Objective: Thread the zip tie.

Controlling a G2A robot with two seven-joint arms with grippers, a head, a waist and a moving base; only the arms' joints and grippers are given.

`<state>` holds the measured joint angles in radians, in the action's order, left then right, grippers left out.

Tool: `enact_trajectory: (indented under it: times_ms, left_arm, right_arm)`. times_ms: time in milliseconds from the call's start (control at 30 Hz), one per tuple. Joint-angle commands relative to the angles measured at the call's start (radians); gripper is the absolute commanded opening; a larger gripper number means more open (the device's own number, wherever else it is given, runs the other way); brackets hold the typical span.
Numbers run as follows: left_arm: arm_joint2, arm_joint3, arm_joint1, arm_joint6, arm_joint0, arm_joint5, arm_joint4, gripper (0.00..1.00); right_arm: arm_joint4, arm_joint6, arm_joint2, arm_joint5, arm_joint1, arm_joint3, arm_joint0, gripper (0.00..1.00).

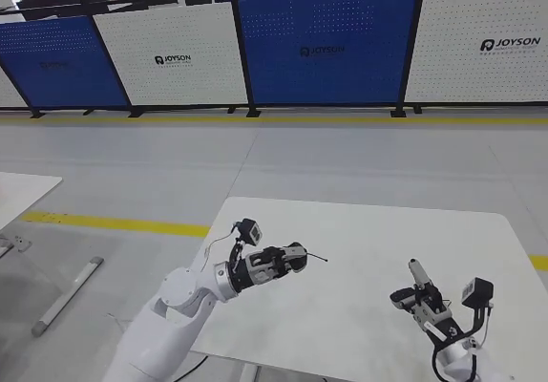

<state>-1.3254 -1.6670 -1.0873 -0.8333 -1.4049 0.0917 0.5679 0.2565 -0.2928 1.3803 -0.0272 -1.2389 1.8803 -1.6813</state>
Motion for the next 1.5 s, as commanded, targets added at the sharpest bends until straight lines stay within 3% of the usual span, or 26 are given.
enact_trajectory:
  times_ms: [0, 167, 200, 567, 667, 800, 900, 1133, 1233, 1300, 1467]
  left_arm:
    - [0.013, 0.035, 0.0, 0.002, 0.008, -0.002, -0.023, 0.0]
    - [0.054, 0.105, -0.002, 0.062, 0.028, -0.018, -0.112, 0.0]
    - [0.063, 0.106, -0.004, 0.039, 0.029, -0.026, -0.084, 0.0]
    - [0.07, 0.105, -0.004, 0.043, 0.029, -0.03, -0.091, 0.0]
    - [0.106, 0.12, -0.009, 0.141, 0.048, -0.05, -0.18, 0.0]
    - [0.158, 0.18, -0.018, 0.224, 0.077, -0.075, -0.247, 0.0]
    - [0.169, 0.216, -0.023, 0.196, 0.09, -0.074, -0.191, 0.0]
    - [0.169, 0.216, -0.023, 0.196, 0.09, -0.074, -0.191, 0.0]
    - [0.168, 0.194, -0.024, 0.219, 0.086, -0.06, -0.188, 0.0]
    - [0.141, 0.158, -0.02, 0.211, 0.069, -0.024, -0.155, 0.0]
    - [0.035, 0.03, -0.004, 0.186, -0.016, 0.09, -0.071, 0.0]
  right_arm:
    - [0.0, 0.0, 0.0, 0.0, 0.0, 0.0, 0.0, 1.0]
    - [0.0, 0.0, 0.0, 0.0, 0.0, 0.0, 0.0, 1.0]
    - [0.0, 0.0, 0.0, 0.0, 0.0, 0.0, 0.0, 1.0]
    - [0.0, 0.0, 0.0, 0.0, 0.0, 0.0, 0.0, 1.0]
    - [0.0, 0.0, 0.0, 0.0, 0.0, 0.0, 0.0, 1.0]
    - [0.0, 0.0, 0.0, 0.0, 0.0, 0.0, 0.0, 1.0]
    - [0.0, 0.0, 0.0, 0.0, 0.0, 0.0, 0.0, 1.0]
    - [0.0, 0.0, 0.0, 0.0, 0.0, 0.0, 0.0, 1.0]
    - [0.0, 0.0, 0.0, 0.0, 0.0, 0.0, 0.0, 1.0]
    - [0.0, 0.0, 0.0, 0.0, 0.0, 0.0, 0.0, 1.0]
    - [0.0, 0.0, 0.0, 0.0, 0.0, 0.0, 0.0, 1.0]
